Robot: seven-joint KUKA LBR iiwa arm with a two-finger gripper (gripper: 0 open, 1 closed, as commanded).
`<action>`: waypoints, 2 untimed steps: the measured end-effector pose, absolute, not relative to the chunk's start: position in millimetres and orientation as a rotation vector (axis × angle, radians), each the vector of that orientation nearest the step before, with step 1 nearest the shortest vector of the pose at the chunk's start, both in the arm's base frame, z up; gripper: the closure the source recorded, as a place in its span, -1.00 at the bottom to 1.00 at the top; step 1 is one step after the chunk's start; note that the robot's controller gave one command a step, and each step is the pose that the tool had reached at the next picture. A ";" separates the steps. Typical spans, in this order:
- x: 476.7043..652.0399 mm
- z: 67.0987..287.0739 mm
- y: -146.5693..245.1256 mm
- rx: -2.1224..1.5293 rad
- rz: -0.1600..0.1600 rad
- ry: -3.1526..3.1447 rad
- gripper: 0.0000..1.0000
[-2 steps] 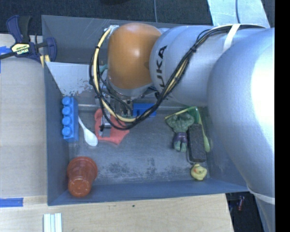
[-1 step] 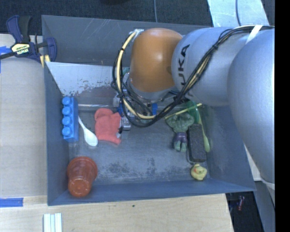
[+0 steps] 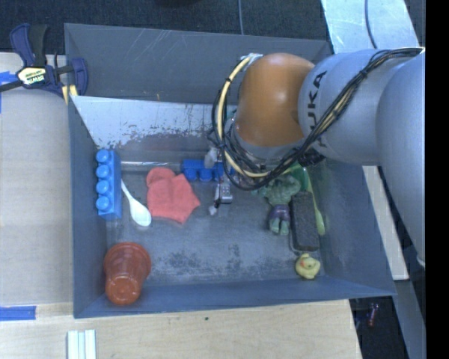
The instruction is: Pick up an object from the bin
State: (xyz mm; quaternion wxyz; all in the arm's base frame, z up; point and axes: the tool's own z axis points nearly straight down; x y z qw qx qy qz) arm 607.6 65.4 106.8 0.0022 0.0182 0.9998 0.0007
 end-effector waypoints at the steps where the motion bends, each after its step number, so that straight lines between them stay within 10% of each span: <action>1: 620.1 92.3 86.1 -0.088 0.004 3.128 -1.00; 2: 608.5 78.8 84.9 0.239 0.006 3.117 -1.00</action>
Offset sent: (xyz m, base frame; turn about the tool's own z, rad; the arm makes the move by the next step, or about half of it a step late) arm -0.0074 0.0160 -0.0368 0.1473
